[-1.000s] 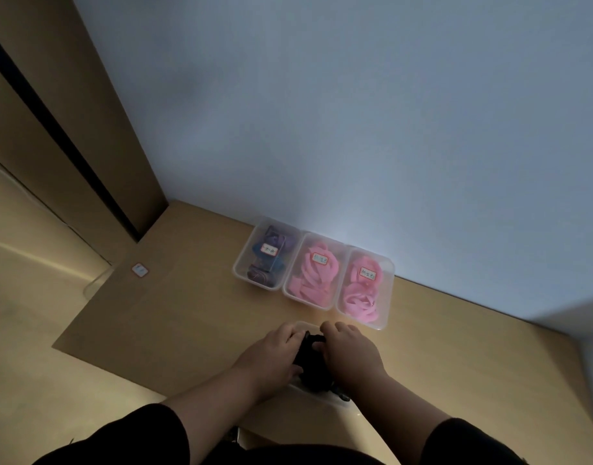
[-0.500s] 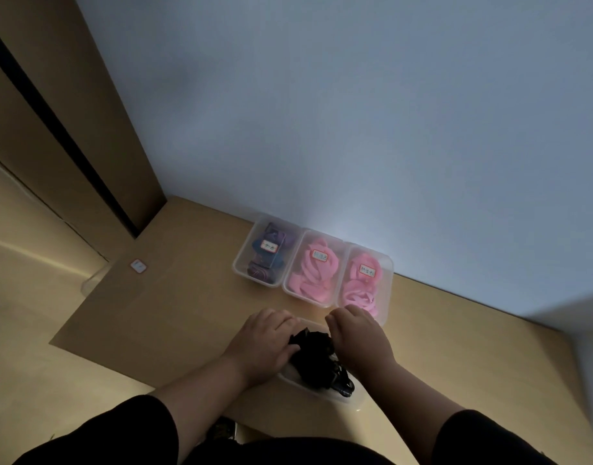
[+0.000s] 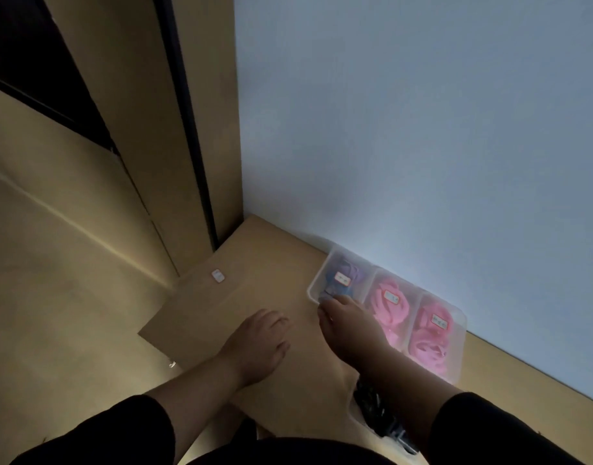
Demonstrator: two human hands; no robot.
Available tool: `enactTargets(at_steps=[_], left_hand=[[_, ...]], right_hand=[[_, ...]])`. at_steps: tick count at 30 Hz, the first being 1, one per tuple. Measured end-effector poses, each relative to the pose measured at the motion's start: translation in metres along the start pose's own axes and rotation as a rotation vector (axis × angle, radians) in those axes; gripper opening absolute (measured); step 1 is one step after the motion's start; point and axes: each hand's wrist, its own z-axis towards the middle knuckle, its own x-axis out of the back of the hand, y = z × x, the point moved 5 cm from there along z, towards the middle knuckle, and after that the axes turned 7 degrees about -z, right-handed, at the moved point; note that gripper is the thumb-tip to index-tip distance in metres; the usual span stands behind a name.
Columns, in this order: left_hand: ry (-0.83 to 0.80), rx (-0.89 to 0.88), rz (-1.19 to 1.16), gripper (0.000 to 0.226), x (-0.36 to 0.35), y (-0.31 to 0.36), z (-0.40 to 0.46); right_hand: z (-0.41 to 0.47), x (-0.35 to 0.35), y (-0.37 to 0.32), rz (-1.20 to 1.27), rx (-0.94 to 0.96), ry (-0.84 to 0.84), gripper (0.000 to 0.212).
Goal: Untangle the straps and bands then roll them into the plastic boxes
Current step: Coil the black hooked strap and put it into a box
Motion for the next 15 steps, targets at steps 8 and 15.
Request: enactTargets(at_steps=[8, 15], left_hand=[[0.180, 0.445, -0.070, 0.039, 0.064, -0.115, -0.034], [0.048, 0.746, -0.174, 0.096, 0.062, -0.196, -0.045]], right_hand=[[0.086, -0.033, -0.062, 0.013, -0.001, -0.213, 0.035], [0.156, -0.068, -0.084, 0.112, -0.166, -0.353, 0.053]])
